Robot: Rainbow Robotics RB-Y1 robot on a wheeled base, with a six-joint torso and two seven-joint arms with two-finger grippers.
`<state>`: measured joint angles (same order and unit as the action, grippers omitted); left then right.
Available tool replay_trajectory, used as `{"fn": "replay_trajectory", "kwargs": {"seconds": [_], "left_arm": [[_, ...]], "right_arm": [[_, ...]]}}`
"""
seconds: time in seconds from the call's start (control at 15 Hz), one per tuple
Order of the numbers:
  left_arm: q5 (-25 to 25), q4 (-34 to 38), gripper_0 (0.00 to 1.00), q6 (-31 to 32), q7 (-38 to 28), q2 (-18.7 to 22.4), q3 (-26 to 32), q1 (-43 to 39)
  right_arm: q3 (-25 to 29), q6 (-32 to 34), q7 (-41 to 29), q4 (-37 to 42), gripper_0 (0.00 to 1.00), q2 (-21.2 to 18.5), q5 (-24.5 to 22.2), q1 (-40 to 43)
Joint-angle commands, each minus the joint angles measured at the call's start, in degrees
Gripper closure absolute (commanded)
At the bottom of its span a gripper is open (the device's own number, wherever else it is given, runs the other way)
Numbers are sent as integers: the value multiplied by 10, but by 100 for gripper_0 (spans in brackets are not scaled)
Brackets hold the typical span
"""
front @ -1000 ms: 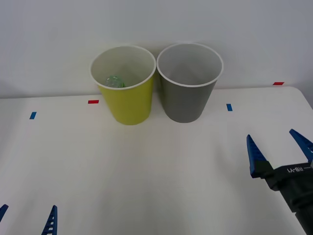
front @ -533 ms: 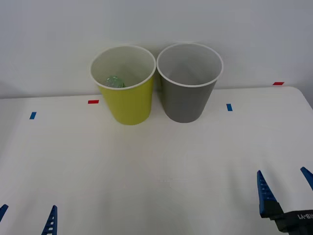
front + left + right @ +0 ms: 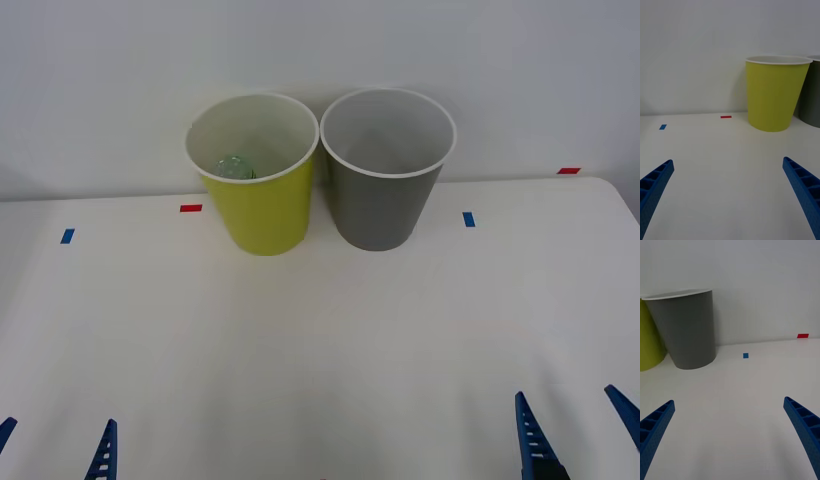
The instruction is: Put cans in the gray bin and PET bottles in the light green bin.
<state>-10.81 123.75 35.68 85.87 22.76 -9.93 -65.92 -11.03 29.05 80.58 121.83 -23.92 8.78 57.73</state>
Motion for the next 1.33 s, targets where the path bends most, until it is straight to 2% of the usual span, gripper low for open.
{"fn": "replay_trajectory", "kwargs": {"seconds": [0.07,1.33], "left_arm": [[0,0,0,0,0,0,0,0],[0,0,0,0,0,0,0,0]], "right_arm": [[-7,3,1,0,0,-1,0,9],[-7,3,1,0,0,-1,0,9]]}}
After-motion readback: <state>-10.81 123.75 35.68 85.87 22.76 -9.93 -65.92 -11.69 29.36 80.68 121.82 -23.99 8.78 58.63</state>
